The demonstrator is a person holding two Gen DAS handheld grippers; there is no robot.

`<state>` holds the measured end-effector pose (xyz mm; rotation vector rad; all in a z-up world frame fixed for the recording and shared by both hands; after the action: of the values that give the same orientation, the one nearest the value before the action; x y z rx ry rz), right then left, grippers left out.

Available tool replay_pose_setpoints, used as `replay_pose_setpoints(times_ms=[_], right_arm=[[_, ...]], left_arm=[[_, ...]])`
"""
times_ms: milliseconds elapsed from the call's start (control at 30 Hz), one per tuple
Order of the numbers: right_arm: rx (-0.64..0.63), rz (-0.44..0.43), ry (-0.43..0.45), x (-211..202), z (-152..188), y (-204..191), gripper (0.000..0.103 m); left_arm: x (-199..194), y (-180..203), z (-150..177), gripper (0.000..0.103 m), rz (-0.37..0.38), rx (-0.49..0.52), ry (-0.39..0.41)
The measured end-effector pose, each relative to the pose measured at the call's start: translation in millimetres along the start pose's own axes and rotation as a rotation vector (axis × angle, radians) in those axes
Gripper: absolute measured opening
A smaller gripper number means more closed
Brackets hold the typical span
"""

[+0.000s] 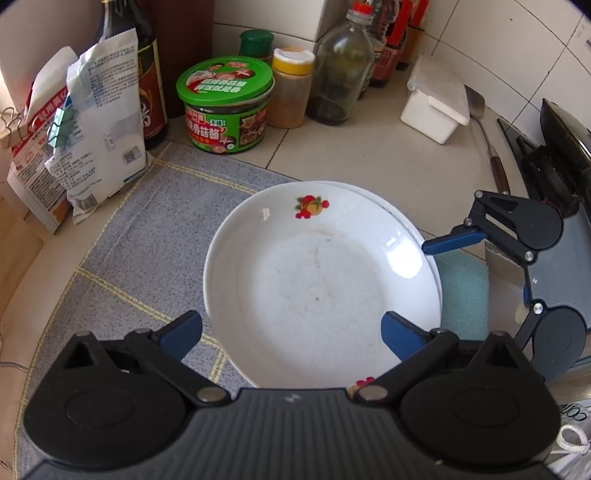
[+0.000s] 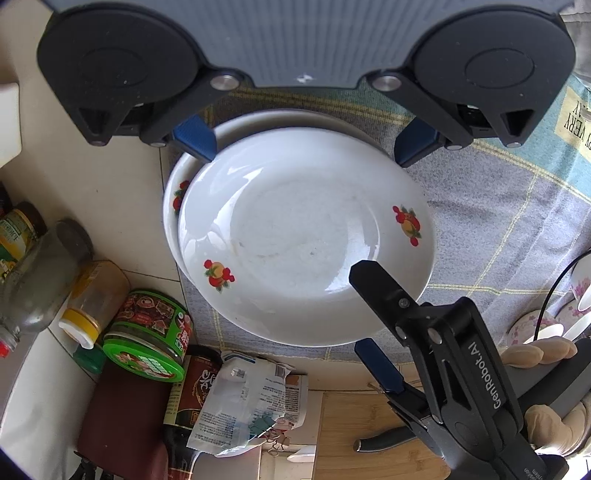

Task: Organize plates and bowls
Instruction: 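Open the left tool and release the fruit-print plate on the stack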

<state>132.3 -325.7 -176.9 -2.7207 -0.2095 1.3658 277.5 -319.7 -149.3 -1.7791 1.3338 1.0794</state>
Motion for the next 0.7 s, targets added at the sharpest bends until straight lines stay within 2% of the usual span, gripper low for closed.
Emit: replay_pose_setpoints(times_ms=[167,467,700], right_arm=[[0.011,0.020,0.001,-4,4,3,0.103],[0.044,0.021,0.071,-22,0,-6,0.103],[0.078,0.063,0.148,-34,-13,-7,0.103]], left_arm=[[-12,1,1,0.102,-0.025,-0.006,0.043],[-63,14,11,0.102,-0.095,-0.023,0.244],[-94,24,24,0.102,-0.209,-0.076,0.338]])
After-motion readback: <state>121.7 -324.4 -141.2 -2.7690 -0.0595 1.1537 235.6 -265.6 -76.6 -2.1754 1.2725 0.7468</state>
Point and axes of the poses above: each gripper's, at about its wrist camera, not at the fingertips, and x roughly the way its jaws point, y to its right, z to its underside, the point moved 8 cm from there along x, roughly the way its jaws point, and after that the axes turned 10 degrees about -z, right-handed, at the moved point
